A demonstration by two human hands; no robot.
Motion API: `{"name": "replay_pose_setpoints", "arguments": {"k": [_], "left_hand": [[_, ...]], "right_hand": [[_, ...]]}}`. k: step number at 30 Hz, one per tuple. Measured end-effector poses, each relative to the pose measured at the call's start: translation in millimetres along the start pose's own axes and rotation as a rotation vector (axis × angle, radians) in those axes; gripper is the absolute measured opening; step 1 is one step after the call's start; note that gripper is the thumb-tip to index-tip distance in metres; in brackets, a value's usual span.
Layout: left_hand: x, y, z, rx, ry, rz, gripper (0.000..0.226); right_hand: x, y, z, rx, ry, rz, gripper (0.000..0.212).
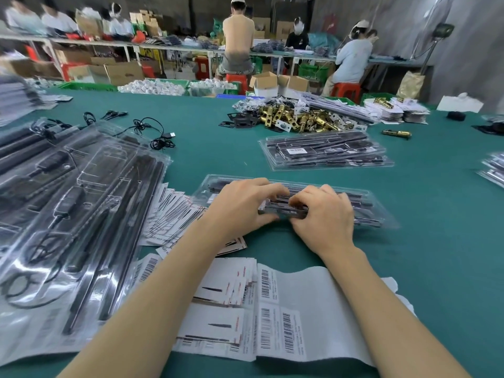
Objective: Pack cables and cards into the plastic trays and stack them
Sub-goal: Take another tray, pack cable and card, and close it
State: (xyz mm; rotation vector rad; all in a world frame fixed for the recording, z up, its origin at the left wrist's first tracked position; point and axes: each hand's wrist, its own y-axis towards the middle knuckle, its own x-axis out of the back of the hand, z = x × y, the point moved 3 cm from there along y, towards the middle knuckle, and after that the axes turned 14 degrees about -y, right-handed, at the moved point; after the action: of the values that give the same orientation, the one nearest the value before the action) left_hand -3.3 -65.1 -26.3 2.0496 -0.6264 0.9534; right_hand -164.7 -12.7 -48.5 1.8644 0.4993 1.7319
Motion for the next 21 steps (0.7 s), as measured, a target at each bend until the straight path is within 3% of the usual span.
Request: {"name": "replay_pose_setpoints", "arguments": {"k": [10, 18, 21], "left_hand": [[-7.1, -6.4, 8.5, -0.023, -0.071, -0.057, 0.018], [-5.9, -6.7, 7.6, -0.017, -0.020, -0.095, 0.017], [-2.6, -2.2, 11.8, 0.034, 0.084, -0.022, 0.030]], "right_hand": [[-2.0, -3.6, -7.3, 0.162, 0.128, 0.070, 0.020], [0.1, -2.2, -6.9, 0.160, 0.079, 0.069, 0.027], [4.1, 2.3, -4.8, 0.142, 0.036, 0.080, 0.036]]}}
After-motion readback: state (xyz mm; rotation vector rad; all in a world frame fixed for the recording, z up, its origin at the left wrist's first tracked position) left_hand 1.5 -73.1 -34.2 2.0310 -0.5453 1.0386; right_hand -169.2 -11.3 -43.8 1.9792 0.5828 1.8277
